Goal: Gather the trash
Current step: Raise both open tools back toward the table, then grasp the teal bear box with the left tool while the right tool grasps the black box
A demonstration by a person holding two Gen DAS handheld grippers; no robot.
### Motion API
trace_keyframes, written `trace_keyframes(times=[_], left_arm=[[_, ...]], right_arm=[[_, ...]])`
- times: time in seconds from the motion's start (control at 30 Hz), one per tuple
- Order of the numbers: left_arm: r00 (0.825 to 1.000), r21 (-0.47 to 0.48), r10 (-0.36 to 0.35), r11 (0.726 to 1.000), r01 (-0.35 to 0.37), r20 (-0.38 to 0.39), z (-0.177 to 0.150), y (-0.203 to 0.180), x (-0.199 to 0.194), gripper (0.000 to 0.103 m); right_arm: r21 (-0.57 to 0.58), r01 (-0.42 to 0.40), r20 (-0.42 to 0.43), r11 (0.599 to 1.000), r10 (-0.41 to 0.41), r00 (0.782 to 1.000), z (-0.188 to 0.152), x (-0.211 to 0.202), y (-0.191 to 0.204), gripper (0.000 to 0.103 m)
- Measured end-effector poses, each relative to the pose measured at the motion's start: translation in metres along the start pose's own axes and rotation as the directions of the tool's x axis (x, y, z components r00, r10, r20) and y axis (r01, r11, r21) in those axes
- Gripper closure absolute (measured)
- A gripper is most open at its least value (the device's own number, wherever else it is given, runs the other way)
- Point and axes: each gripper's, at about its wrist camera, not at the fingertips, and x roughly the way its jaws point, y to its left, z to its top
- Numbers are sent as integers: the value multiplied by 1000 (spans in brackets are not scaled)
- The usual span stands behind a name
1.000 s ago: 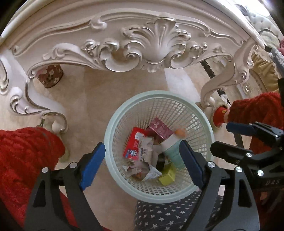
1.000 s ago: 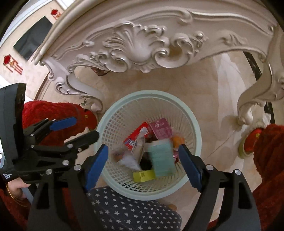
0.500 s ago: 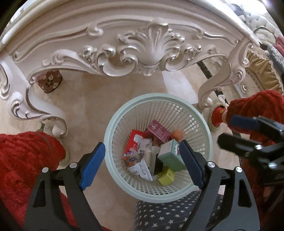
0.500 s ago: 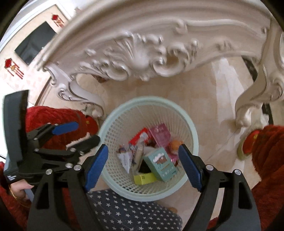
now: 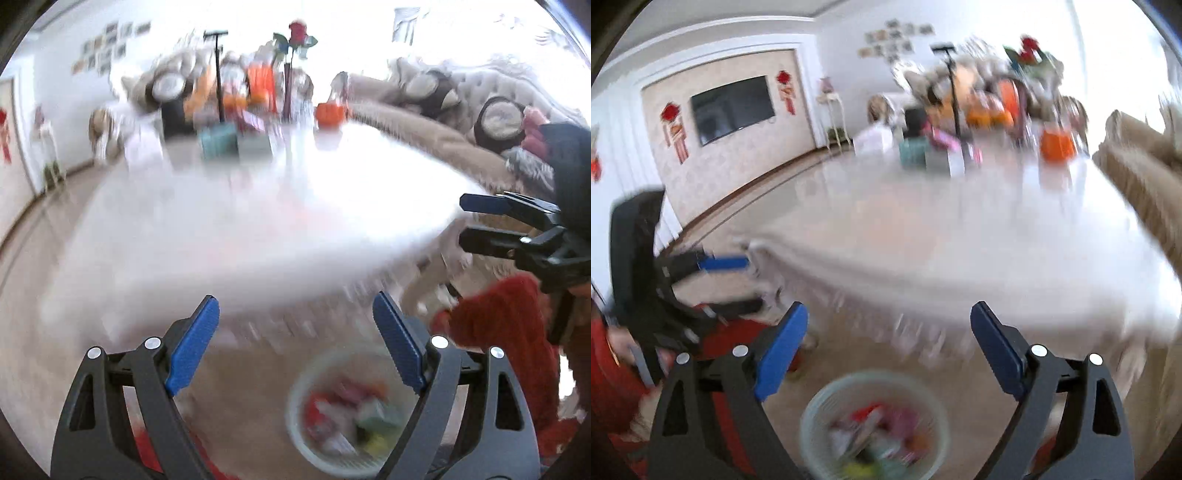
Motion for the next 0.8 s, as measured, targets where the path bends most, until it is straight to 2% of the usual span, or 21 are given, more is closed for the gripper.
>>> trace_keyframes(times=[0.1, 0.2, 0.27, 0.37, 0.53, 0.63, 0.8], left_arm=[[999, 58, 31, 998, -32, 26, 51, 38, 24, 20], [999, 93, 34, 995, -36, 25, 98, 73, 63, 20], [999, 114, 38, 993, -39, 13, 126, 92, 99, 20], [1000, 134, 15, 991, -12, -20, 153, 110, 143, 20], [997, 233, 33, 972, -14, -75, 181, 126, 212, 20], [994, 278, -1, 960, 32, -109, 200, 140, 247, 20], [991, 236, -89, 965, 111, -102, 225, 165, 276, 20]], right_arm=[[-40, -18, 6, 999, 18, 1000, 38, 29, -20, 17], [-37, -62, -39, 997, 61, 997, 78, 78, -45, 17], [-39, -73, -69, 997, 70, 995, 92, 104, -53, 17], [-37, -94, -125, 995, 89, 988, 114, 151, -66, 17], [-61, -108, -214, 992, 92, 973, 133, 208, -79, 17], [-65, -123, -239, 990, 104, 965, 137, 233, -86, 17], [-50, -160, -264, 986, 142, 954, 144, 264, -100, 17]])
